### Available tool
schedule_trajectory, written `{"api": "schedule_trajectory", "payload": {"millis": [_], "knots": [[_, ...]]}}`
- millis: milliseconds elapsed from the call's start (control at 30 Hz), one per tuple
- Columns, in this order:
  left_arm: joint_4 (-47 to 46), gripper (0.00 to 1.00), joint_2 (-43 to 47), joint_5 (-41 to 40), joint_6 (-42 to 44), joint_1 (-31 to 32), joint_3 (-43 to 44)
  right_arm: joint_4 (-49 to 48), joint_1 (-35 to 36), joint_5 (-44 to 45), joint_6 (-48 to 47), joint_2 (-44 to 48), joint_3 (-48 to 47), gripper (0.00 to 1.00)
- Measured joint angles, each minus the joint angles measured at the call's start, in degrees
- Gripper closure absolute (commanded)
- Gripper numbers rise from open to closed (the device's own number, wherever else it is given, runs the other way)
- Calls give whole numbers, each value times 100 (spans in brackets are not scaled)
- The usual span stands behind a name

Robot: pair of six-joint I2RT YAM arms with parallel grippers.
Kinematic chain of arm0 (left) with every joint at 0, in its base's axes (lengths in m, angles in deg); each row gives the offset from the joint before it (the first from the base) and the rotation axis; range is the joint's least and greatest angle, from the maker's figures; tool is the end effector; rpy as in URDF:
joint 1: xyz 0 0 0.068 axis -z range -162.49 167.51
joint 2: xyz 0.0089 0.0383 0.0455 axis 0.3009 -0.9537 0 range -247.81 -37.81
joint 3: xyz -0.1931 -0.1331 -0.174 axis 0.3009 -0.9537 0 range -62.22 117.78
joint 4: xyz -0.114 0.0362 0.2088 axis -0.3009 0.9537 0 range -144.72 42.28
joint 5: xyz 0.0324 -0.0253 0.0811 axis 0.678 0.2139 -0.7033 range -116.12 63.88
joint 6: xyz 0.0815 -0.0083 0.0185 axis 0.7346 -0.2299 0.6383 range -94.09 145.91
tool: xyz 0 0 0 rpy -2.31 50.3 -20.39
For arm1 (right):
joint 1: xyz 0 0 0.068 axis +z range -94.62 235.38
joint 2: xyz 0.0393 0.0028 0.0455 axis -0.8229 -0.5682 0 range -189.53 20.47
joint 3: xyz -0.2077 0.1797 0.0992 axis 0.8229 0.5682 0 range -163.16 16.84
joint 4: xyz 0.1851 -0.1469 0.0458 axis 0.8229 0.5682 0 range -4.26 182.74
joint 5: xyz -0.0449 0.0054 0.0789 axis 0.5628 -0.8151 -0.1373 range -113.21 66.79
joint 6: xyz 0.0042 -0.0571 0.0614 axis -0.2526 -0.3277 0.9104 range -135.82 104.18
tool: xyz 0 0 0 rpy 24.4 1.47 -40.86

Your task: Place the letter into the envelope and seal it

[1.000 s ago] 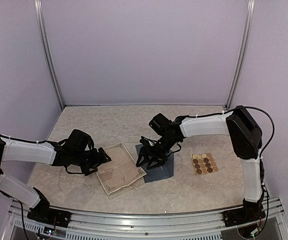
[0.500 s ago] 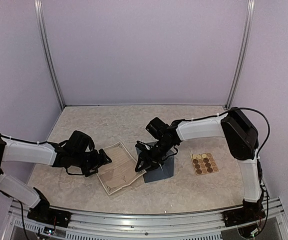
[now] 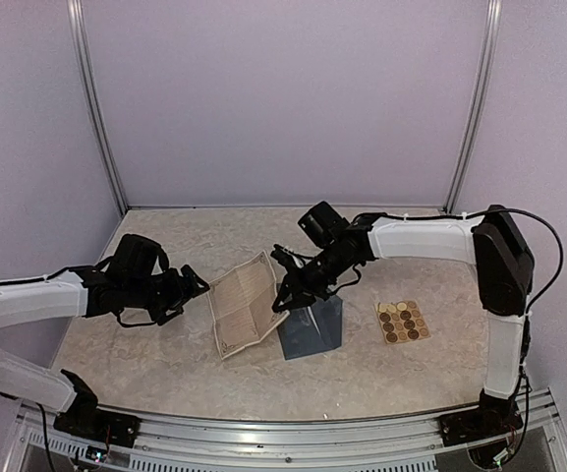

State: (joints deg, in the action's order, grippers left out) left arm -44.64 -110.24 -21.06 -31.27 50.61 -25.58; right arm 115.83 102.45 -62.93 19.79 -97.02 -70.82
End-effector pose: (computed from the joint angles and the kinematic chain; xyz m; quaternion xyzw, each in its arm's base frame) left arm 0.2080 -0.1434 0.1967 -0.1769 0.9089 -0.2950 0.2357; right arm 0.2648 0.3539 0.1935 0.1784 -0.8950 -0.4075 0.0335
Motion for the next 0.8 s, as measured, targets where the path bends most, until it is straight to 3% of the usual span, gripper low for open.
{"api": "schedule_trajectory", "payload": {"millis": [167, 333, 533, 800], "knots": [[243, 8, 656, 57, 136, -535, 85, 448, -339, 168, -470, 907, -352, 100], [365, 8, 728, 188, 254, -916, 92, 1029, -498, 140, -1069, 1384, -1189, 100], [236, 8, 380, 472, 258, -929, 92, 1589, -481, -599, -1613, 1445, -2144, 100], [-238, 8, -210, 758, 232, -918, 155, 2022, -450, -1744, -1998, 1759, -2640, 100]]}}
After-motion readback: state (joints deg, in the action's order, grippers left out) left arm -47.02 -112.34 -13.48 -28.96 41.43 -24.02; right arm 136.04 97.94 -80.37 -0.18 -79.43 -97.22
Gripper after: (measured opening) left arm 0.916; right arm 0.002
